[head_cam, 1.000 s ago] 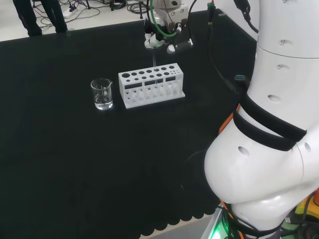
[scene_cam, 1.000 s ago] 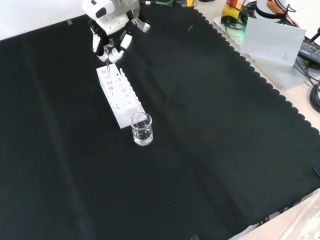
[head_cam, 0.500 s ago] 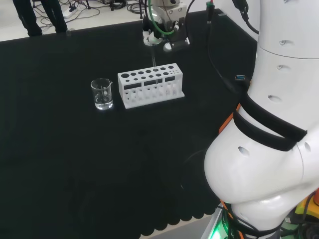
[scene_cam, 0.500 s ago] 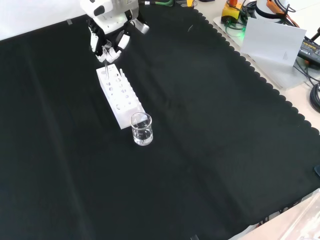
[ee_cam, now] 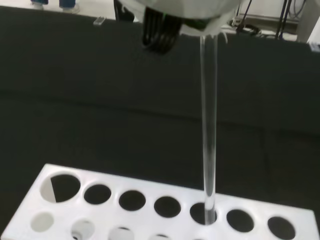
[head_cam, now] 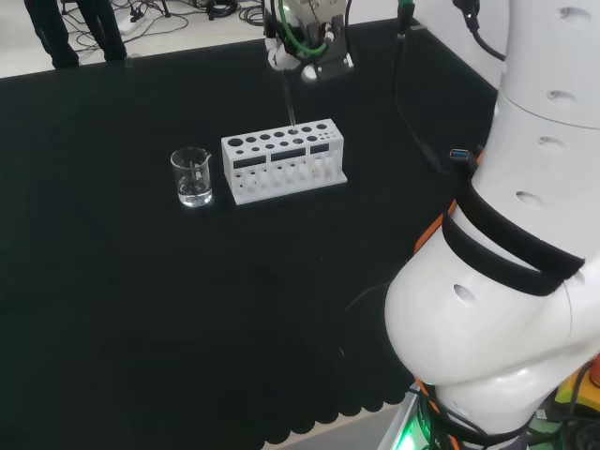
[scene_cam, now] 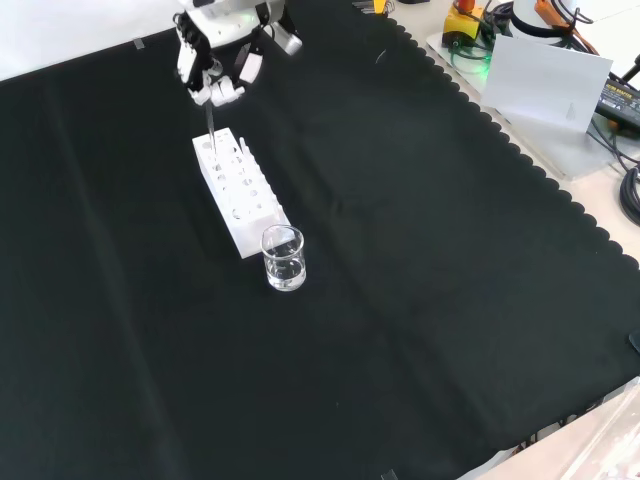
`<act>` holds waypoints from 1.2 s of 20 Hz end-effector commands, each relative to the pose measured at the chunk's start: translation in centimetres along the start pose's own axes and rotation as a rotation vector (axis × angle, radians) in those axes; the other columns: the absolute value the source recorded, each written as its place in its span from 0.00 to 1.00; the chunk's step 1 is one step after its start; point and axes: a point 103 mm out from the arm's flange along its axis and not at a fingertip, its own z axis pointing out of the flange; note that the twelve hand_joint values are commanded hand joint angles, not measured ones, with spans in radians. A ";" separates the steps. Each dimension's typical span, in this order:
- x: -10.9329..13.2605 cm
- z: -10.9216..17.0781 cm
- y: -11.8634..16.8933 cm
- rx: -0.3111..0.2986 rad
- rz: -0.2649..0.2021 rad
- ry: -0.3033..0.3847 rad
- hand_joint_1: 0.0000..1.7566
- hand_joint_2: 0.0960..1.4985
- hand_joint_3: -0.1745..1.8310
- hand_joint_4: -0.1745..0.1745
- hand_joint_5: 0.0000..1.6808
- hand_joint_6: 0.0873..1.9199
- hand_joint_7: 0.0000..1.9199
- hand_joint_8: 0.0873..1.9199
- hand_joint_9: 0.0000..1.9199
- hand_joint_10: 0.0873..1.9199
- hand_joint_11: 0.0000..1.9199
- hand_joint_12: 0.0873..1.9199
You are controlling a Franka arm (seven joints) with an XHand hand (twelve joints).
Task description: Take the glass rod from the white test tube rack.
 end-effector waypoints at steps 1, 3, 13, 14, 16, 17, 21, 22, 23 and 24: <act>0.2 -2.6 -1.5 -0.001 0.020 -0.005 0.75 0.40 0.47 0.00 0.68 0.33 0.63 0.55 0.86 0.34 0.87 0.31; 0.1 -3.4 -2.0 -0.011 0.026 0.009 0.75 0.40 0.46 0.00 0.68 0.32 0.63 0.55 0.86 0.33 0.87 0.31; 0.5 -7.4 -4.6 -0.064 0.025 0.050 0.75 0.41 0.45 0.00 0.70 0.29 0.63 0.54 0.87 0.32 0.87 0.32; 0.6 -7.7 -4.8 -0.070 0.025 0.052 0.75 0.41 0.45 0.00 0.70 0.29 0.63 0.54 0.87 0.32 0.87 0.32; 0.8 -8.0 -5.3 -0.075 0.025 0.061 0.75 0.41 0.45 0.00 0.70 0.28 0.63 0.54 0.87 0.32 0.87 0.32; 0.9 -8.1 -5.5 -0.076 0.022 0.066 0.75 0.41 0.44 0.00 0.70 0.28 0.63 0.54 0.87 0.32 0.87 0.32; 1.7 -8.5 -6.3 -0.085 0.003 0.080 0.75 0.41 0.44 0.00 0.70 0.28 0.63 0.54 0.87 0.32 0.87 0.32; 2.0 -8.7 -6.5 -0.087 -0.002 0.082 0.75 0.41 0.44 0.00 0.70 0.28 0.63 0.54 0.87 0.32 0.87 0.32; 2.2 -8.8 -6.6 -0.089 -0.008 0.082 0.75 0.41 0.44 0.00 0.70 0.28 0.63 0.54 0.87 0.32 0.87 0.32; 2.3 -9.0 -6.7 -0.092 -0.011 0.083 0.75 0.41 0.44 0.00 0.70 0.28 0.63 0.54 0.87 0.32 0.87 0.32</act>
